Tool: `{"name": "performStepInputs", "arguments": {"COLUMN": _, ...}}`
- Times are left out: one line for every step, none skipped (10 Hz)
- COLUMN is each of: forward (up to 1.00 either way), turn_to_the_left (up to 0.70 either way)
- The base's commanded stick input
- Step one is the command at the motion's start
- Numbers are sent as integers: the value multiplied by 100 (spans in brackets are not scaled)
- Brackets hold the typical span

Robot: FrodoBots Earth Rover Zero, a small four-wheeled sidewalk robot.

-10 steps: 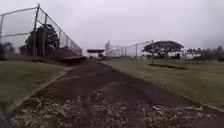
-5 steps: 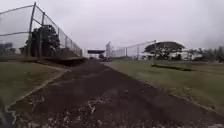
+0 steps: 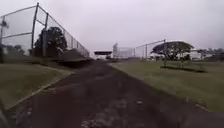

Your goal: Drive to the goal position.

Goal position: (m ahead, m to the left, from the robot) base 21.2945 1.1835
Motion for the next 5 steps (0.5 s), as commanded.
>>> {"name": "performStepInputs", "arguments": {"forward": 100, "turn_to_the_left": 0}}
{"name": "performStepInputs", "arguments": {"forward": 100, "turn_to_the_left": 13}}
{"name": "performStepInputs", "arguments": {"forward": 100, "turn_to_the_left": 26}}
{"name": "performStepInputs", "arguments": {"forward": 100, "turn_to_the_left": 40}}
{"name": "performStepInputs", "arguments": {"forward": 100, "turn_to_the_left": 39}}
